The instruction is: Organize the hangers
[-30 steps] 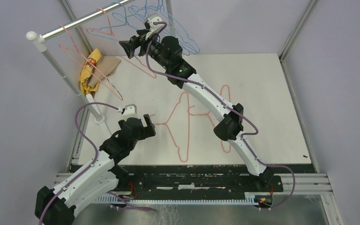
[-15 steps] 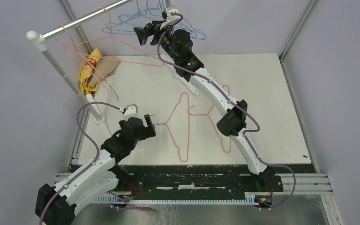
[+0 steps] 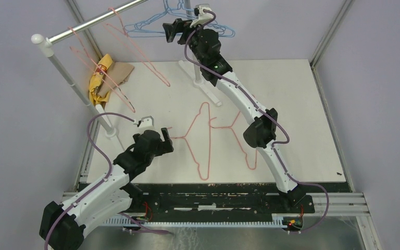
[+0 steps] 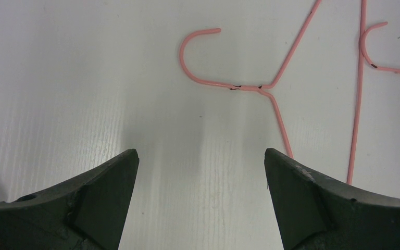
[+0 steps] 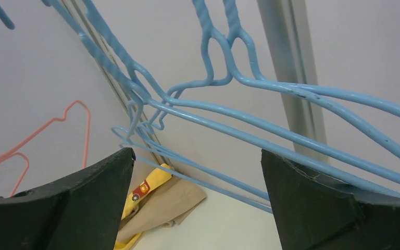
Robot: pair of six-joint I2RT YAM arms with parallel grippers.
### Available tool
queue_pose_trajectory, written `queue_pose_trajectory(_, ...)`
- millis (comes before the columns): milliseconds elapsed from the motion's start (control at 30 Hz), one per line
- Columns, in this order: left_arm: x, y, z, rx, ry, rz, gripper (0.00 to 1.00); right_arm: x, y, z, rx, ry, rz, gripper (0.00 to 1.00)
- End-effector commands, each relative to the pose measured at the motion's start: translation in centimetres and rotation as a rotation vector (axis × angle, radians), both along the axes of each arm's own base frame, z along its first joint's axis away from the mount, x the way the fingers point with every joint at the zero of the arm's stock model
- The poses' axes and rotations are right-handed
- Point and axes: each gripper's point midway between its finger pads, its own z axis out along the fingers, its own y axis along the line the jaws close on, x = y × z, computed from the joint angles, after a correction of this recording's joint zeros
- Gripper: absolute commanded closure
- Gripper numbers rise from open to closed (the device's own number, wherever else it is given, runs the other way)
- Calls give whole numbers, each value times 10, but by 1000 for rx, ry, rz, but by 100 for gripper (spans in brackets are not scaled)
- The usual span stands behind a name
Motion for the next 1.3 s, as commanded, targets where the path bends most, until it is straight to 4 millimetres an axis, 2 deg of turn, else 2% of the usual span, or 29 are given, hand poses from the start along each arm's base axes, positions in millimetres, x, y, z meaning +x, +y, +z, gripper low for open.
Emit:
queue_pose_trajectory(0, 6, -2, 9, -35, -42, 26, 2, -8, -12, 27, 45, -22, 10, 0)
queue_pose_trajectory(100, 6, -2, 9, -31, -40, 29, 2, -24, -8, 36, 21, -37, 81, 0)
queue_pose_trajectory(167, 6, -1, 8, -27, -38, 31, 2, -32, -4, 30, 0, -28, 123, 0)
queue_pose_trajectory(200, 6, -1, 9, -25, -37, 32, 2, -48, 1, 33, -14, -20, 200, 0)
queue_pose_trajectory(300, 6, 0, 8, -23, -36, 36, 2, -72, 7, 33, -45, 8, 307, 0)
queue_pose_trajectory(533, 6, 2, 6, -11, -29, 46, 1, -122, 1, 14, -117, 64, 430, 0)
queue_pose_trajectory(667, 8, 2, 6, -5, -29, 52, 1, -158, -1, -6, -209, 86, 489, 0)
queue_pose_trajectory(867, 9, 2, 5, 7, -18, 52, 1, -204, -11, -47, -330, 127, 533, 0)
queue_pose_trajectory(933, 9, 2, 3, 8, -13, 53, 0, -223, -16, -68, -387, 152, 551, 0)
queue_pose_trajectory(1000, 9, 1, 0, 7, -7, 50, 0, -242, -24, -92, -450, 185, 545, 0)
queue_pose_trajectory(1033, 9, 0, -1, 5, -4, 46, 0, -251, -32, -111, -479, 223, 531, 0)
queue_pose_trajectory(1167, 12, -5, 0, -4, 0, 33, 0, -280, -60, -165, -531, 367, 499, 0)
queue_pose_trajectory(1267, 14, -8, 2, -5, 0, 25, 0, -303, -76, -211, -641, 478, 465, 3)
